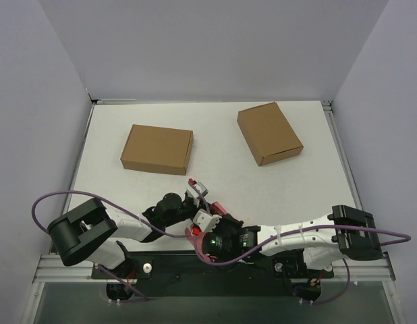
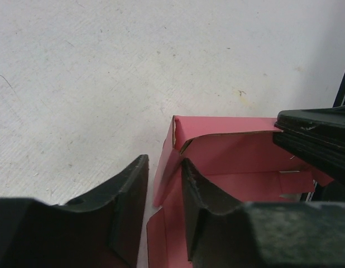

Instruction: Fold the paper box

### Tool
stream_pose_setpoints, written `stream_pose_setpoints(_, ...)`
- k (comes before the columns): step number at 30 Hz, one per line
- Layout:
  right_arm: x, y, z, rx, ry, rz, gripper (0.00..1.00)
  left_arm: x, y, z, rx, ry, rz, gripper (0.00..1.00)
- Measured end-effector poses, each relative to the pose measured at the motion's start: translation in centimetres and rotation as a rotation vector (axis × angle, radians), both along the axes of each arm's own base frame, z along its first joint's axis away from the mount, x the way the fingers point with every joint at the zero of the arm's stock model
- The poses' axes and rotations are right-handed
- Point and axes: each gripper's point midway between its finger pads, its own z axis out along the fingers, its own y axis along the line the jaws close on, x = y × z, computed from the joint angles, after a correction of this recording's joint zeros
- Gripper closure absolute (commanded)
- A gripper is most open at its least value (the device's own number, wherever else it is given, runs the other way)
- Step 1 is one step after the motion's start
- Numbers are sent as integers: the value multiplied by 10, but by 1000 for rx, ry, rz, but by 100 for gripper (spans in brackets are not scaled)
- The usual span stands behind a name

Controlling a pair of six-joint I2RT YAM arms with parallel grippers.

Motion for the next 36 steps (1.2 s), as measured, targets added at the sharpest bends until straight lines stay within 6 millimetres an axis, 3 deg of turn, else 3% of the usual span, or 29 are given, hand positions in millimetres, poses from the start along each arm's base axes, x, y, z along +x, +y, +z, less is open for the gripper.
stream_pose_setpoints(15,-1,-3,0,-7,-5,-5,100,-3,-9,-5,28,-24,22,100)
stream_pose_setpoints(36,-3,-2,1,24,-25,-30,100,8,-8,-2,57,-39,235,100)
